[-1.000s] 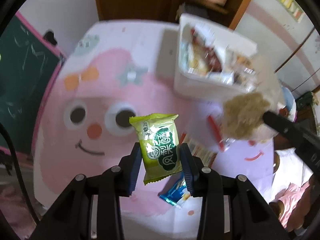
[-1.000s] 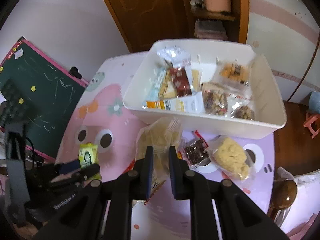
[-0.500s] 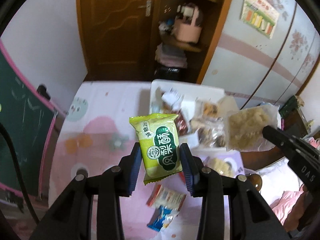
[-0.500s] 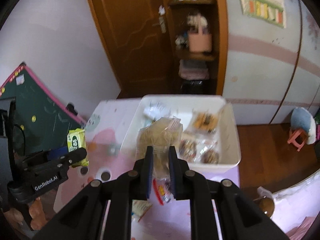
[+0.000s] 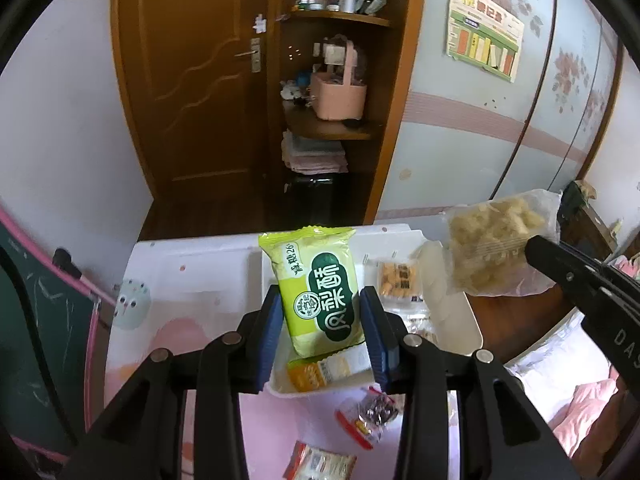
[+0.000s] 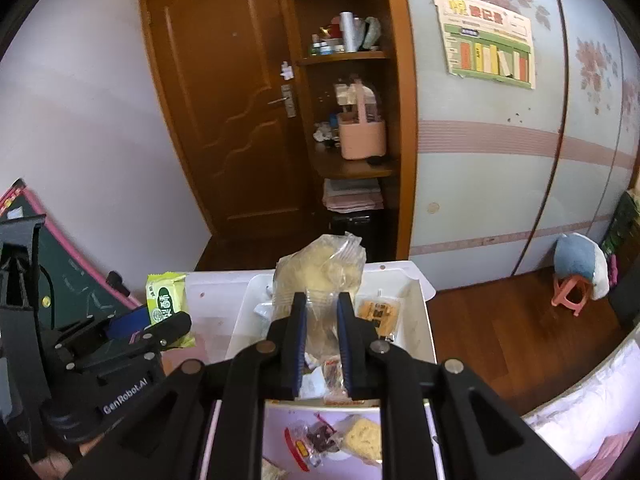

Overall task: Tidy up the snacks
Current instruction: 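Carry both packets over the white tray and open both tools to drop them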

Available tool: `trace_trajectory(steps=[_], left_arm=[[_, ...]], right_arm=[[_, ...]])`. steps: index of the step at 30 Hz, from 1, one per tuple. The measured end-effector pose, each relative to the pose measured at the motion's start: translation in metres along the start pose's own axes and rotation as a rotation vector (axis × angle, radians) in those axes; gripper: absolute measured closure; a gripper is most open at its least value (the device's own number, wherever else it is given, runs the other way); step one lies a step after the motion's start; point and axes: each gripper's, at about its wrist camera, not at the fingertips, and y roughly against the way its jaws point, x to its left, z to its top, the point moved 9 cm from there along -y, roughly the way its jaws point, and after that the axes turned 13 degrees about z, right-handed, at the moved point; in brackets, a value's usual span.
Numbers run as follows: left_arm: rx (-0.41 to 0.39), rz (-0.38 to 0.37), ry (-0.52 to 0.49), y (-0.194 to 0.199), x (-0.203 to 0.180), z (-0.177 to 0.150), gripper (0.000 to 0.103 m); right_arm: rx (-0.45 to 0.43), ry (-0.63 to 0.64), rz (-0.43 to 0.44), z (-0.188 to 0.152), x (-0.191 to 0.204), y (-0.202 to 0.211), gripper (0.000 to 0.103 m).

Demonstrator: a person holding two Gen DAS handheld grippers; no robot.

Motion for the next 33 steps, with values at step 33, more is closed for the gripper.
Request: trace_trajectory(steps=[33], left_arm=[[0.130,0.000,-0.177,-0.145,-0.063,0.010,0.058]], right_arm=[[0.185,-0.127,-0.166,-0.016,-0.077,-0.137,0.087]])
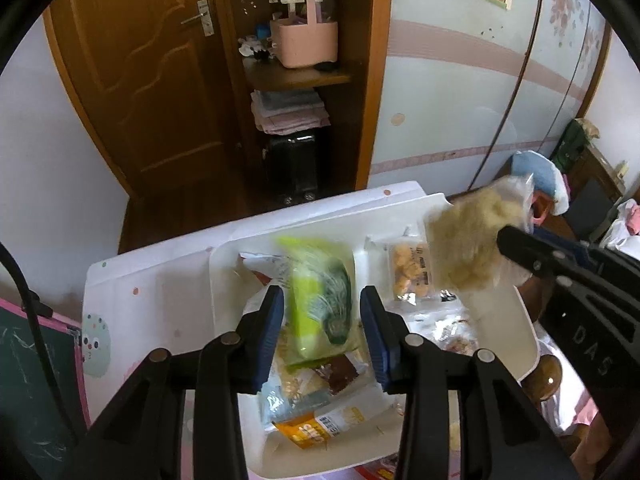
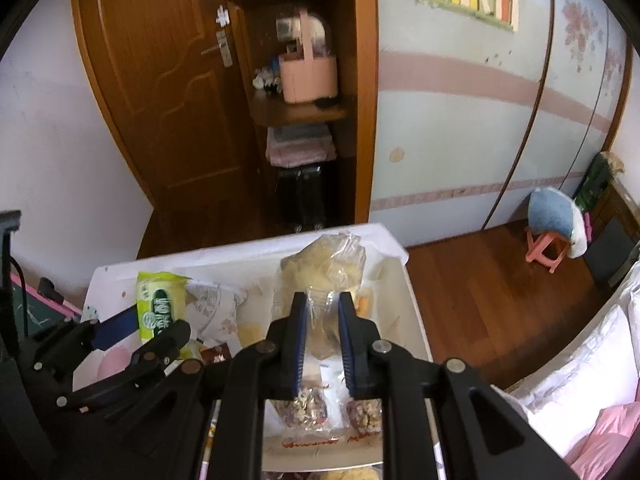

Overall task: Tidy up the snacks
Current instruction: 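Carry both packets over the white tray and open both tools to drop them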

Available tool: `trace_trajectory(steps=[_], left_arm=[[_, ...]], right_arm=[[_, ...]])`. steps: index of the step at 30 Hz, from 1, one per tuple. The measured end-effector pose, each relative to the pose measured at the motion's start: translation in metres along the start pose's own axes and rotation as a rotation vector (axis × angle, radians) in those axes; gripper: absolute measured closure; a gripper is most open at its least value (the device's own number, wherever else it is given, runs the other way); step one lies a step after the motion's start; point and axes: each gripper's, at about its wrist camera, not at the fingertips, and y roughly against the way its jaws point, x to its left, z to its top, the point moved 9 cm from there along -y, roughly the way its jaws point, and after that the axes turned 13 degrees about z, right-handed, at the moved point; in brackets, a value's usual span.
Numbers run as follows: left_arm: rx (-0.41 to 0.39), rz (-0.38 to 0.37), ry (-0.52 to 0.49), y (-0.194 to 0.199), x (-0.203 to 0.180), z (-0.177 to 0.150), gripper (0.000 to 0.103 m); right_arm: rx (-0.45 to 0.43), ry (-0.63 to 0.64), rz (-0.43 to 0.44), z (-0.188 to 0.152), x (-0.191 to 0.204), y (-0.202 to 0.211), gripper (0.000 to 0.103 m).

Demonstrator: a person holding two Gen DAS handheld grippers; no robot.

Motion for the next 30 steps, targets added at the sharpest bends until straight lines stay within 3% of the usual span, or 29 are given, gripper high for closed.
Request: trace_trajectory(steps=[1,2,3,8,13,30], left_arm=[[-0.005,0.010,0.000,0.000,0.001,0.000,0.051],[-0.009,0.015,0.004,-0.001,0.003,0.001,0.034],[-0.014,0.017,0.011,0.000,0.004,0.002,0.024],[0.002,0.008,0.021,-0.002,0.010,0.000,0.016],[0.004,0.012,0.046,0.001,0.017,-0.002,0.016],[-0.013,0.024,0.083,0.029,0.029,-0.012,0.015]], right_arm=[[0.009,-0.006,0.003,-0.002,-0.001,-0.003,0.086],[0.019,-0.009,0.005,-0.003,-0.001,-0.007,0.085],[0.027,-0.006,0.001,-0.005,-0.002,-0.010,0.084],[0.047,-0.023,0.003,-0.012,-0.008,-0.015,0.067],[0.043,-0.042,0.012,-0.018,-0.013,-0.010,0.059],[0.047,0.001,0.024,-0.028,-0.001,0.008,0.059]])
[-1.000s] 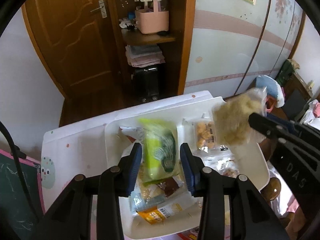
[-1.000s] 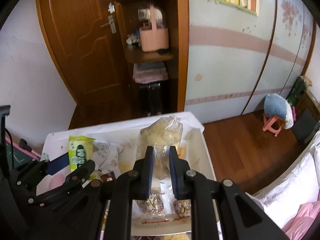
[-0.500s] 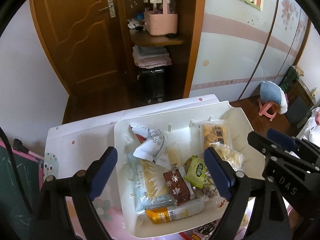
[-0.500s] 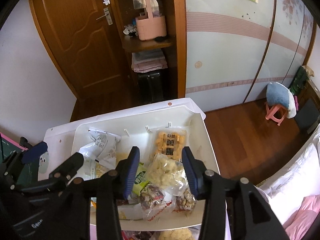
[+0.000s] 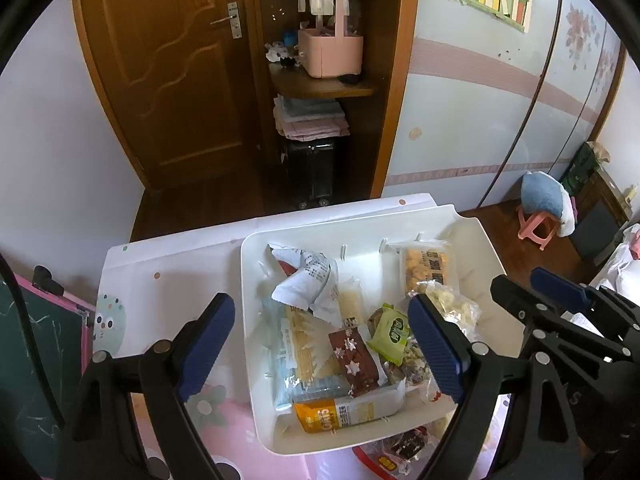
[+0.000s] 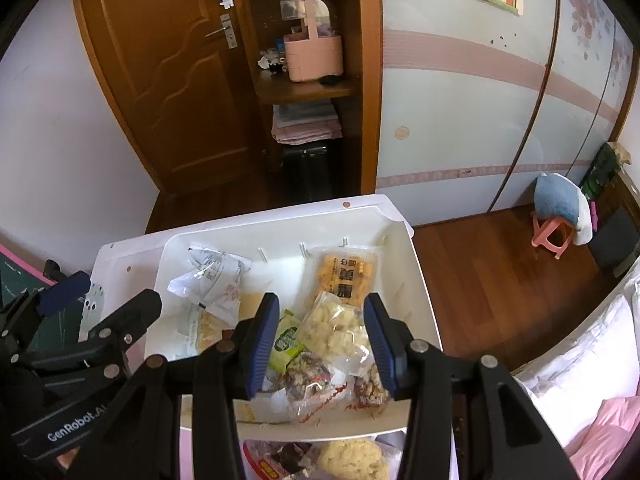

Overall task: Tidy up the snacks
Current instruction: 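Carry both packets over the white tray and open both tools to drop them, then withdraw both tools from the tray back toward the remaining packets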

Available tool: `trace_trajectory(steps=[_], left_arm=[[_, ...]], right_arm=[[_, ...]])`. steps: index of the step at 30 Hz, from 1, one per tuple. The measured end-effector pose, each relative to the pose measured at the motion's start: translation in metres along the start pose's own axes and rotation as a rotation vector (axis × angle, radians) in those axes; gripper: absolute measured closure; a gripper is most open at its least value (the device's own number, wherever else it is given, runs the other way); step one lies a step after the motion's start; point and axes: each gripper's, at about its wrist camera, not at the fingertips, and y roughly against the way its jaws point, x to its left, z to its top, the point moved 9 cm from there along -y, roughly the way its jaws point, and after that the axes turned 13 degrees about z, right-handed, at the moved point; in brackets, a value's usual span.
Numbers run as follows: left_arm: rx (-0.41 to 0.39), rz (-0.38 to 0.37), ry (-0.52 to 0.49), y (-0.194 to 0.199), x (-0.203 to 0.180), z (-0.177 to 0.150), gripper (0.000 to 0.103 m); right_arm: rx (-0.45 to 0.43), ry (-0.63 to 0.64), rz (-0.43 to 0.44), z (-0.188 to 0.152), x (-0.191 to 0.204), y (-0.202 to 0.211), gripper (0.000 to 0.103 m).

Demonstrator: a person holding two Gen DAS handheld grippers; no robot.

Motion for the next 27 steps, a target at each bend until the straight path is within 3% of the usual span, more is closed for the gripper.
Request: trace_trajectory(steps=[27], left_arm=[[-0.049,0.002,0.043,0.077,0.011,-0.057,0.015]], right_arm=[[0.007,0.076,0.039,-0.062,0.016,0.060,0.059]])
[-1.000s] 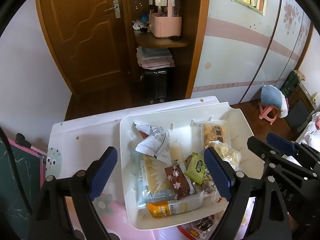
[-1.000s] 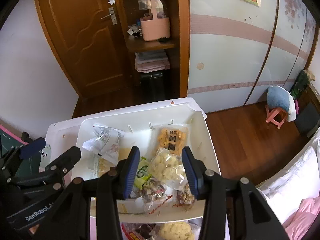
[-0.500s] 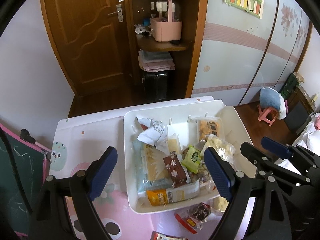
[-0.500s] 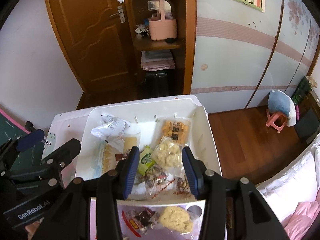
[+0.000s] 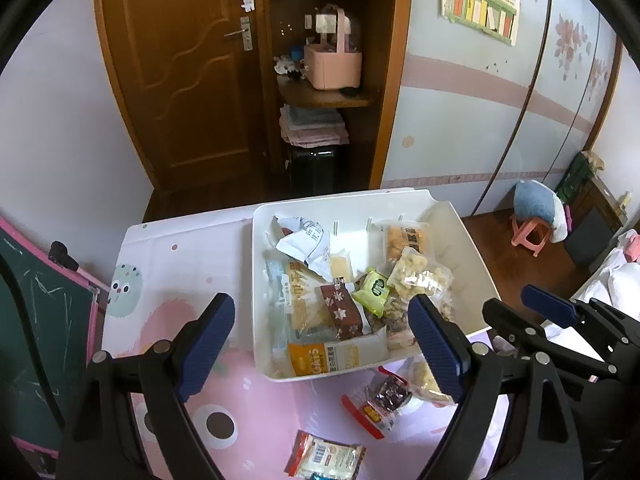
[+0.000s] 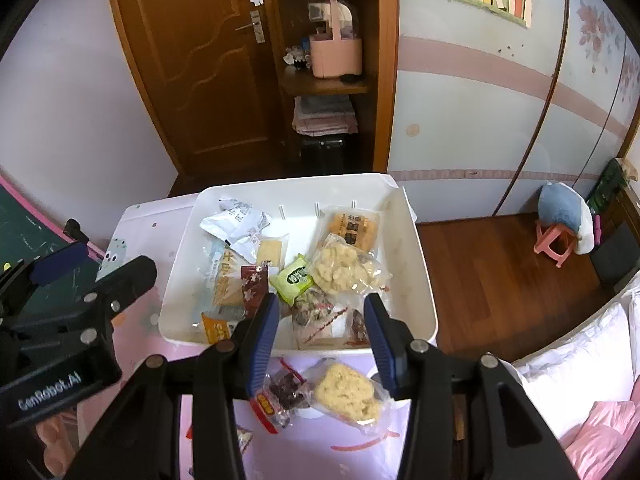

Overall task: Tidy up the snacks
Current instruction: 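Withdraw both tools from the tray back toward the remaining packets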

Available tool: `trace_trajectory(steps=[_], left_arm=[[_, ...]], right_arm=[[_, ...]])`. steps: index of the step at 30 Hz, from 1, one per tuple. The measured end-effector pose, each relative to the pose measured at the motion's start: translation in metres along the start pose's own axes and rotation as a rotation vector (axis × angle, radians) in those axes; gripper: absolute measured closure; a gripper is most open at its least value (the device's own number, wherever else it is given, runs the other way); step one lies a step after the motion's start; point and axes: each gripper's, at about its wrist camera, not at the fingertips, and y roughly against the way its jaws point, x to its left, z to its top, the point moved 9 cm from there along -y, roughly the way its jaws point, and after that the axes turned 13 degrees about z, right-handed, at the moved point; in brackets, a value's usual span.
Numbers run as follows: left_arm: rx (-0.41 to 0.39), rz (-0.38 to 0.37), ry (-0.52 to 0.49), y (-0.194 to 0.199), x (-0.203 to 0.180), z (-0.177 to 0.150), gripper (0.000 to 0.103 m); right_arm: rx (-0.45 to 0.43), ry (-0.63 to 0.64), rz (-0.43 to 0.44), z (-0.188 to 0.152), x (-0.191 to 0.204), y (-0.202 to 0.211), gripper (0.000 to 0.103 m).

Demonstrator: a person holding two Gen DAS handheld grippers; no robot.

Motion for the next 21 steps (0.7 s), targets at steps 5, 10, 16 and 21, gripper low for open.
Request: trace_trajectory(steps=[5,10,16,21], left_arm=[[-0.016,0.001,0.017,0.018,0.007,-0.008,0.015],[-0.026,0.001,0.029,0.035,0.014,-0.018,0.015],[-0.044,0.003,0.028,0.055,0.020,-0.031,0.015],[-0.053,0.001,0.028,0.066,0.024,-0.046,0.014]], right_arm=[[-0.018,0.016,0.007,-0.010,0.002,0.018,0.059],[-0.023,0.026,0.009,-0.023,0.000,0.031,0.059],[-0.025,0.027,0.026,-0.039,-0.003,0.040,0.059],[-0.038,0.019,0.046,-0.050,-0.007,0.050,0.059]])
